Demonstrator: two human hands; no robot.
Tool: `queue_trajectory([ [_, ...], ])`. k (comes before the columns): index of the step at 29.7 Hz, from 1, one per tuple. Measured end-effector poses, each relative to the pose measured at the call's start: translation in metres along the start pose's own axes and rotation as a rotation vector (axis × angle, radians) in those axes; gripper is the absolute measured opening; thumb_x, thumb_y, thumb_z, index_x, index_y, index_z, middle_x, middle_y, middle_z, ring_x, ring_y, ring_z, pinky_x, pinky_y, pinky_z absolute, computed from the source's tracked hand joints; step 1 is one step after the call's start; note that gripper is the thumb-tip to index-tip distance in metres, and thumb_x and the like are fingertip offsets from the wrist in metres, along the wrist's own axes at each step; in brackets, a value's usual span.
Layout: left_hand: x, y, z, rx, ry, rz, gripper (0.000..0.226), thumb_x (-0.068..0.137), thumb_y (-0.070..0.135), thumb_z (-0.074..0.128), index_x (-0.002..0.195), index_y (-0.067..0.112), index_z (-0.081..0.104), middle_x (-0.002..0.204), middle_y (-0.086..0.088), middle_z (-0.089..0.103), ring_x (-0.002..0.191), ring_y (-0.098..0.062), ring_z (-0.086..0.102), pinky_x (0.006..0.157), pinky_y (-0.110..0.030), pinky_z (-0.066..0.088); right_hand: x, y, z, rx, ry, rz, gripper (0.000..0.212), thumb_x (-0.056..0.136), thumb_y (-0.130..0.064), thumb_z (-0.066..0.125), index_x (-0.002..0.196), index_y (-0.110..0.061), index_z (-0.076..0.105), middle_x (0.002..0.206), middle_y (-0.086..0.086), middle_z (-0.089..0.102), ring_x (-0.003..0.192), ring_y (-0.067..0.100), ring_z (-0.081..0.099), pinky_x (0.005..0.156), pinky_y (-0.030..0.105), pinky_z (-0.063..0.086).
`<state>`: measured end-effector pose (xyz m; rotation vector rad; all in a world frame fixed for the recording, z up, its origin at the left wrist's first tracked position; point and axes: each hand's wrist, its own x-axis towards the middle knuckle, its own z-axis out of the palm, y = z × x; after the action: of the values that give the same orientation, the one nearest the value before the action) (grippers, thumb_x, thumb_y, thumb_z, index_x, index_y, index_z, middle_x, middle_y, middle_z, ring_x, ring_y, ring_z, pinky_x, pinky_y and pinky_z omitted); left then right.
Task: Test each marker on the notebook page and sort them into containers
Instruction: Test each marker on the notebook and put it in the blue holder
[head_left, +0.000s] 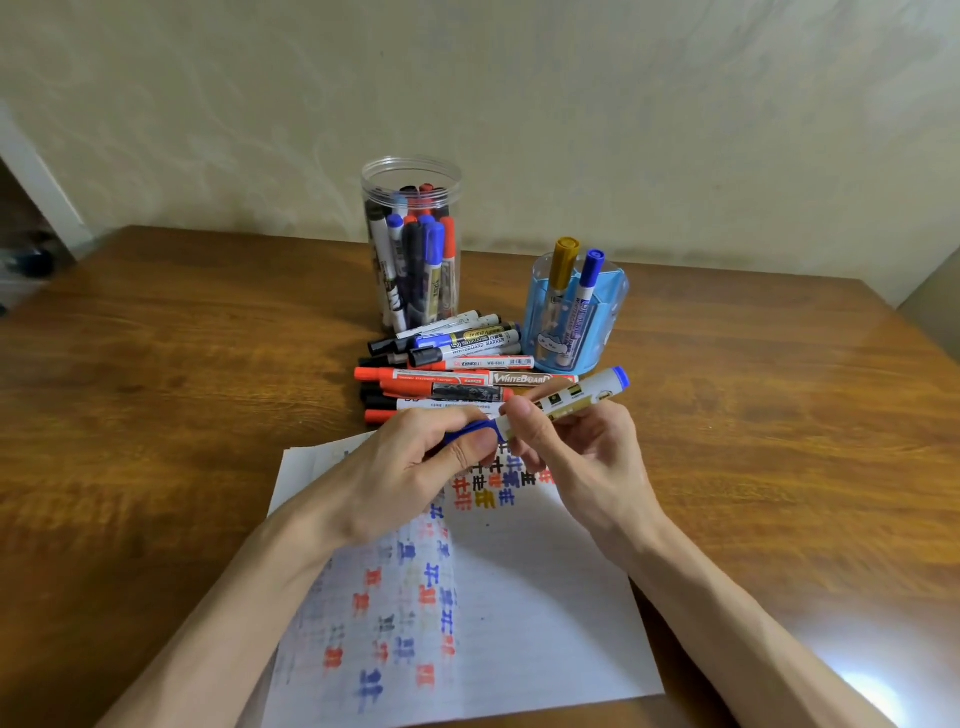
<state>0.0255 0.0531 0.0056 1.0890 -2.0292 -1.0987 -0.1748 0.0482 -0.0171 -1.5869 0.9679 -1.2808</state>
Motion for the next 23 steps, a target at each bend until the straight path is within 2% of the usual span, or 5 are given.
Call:
queue_trajectory([
  [4,-0.001,0.005,-0.001,-0.05,-0.01,0.037,0.024,0.107,0.029,0.047,0.103,0.025,0.07,0.088,0.023,0.07,0.082,0.004,0.064,0.072,-0.011,0.044,0.0,-0.004,-0.001,0.002,-0.007,-0.019,0.023,0.102,-0.024,0.066,0.088,-0.006,0.072,0.066,0.009,0.065,0.057,0.017,0.057,0.053,0.038,0.048],
  [9,0.0,0.012,0.0,-0.122,-0.065,0.017,0.026,0.108,0.017,0.042,0.099,0.019,0.067,0.067,0.031,0.06,0.062,0.011,0.056,0.058,-0.003,0.039,-0.002,-0.004,-0.003,0.007,-0.032,-0.032,0.025,0.101,-0.027,0.065,0.089,-0.006,0.071,0.068,0.013,0.065,0.057,0.02,0.056,0.053,0.043,0.046],
  [16,0.003,0.002,-0.001,-0.077,-0.013,0.023,0.024,0.108,0.03,0.046,0.103,0.031,0.07,0.076,0.02,0.065,0.068,-0.001,0.058,0.064,-0.018,0.045,0.001,0.0,-0.002,0.028,-0.017,0.026,0.024,0.102,-0.028,0.065,0.094,-0.007,0.071,0.068,0.007,0.064,0.061,0.018,0.056,0.057,0.036,0.048],
  [20,0.006,-0.021,0.006,0.207,0.146,0.028,0.028,0.101,0.047,0.05,0.108,0.025,0.066,0.088,0.005,0.069,0.081,-0.018,0.066,0.072,-0.048,0.054,0.004,0.004,0.006,0.099,0.017,0.126,0.019,0.103,-0.029,0.066,0.107,-0.012,0.073,0.069,0.005,0.06,0.062,0.016,0.055,0.059,0.026,0.047],
  [23,0.006,-0.028,0.011,0.431,0.228,0.097,0.04,0.101,0.056,0.045,0.114,0.023,0.064,0.092,0.007,0.07,0.082,-0.012,0.067,0.069,-0.042,0.056,0.003,0.005,0.009,0.089,0.069,0.144,0.019,0.1,-0.032,0.069,0.085,-0.021,0.071,0.064,0.0,0.061,0.058,0.014,0.053,0.055,0.023,0.044],
])
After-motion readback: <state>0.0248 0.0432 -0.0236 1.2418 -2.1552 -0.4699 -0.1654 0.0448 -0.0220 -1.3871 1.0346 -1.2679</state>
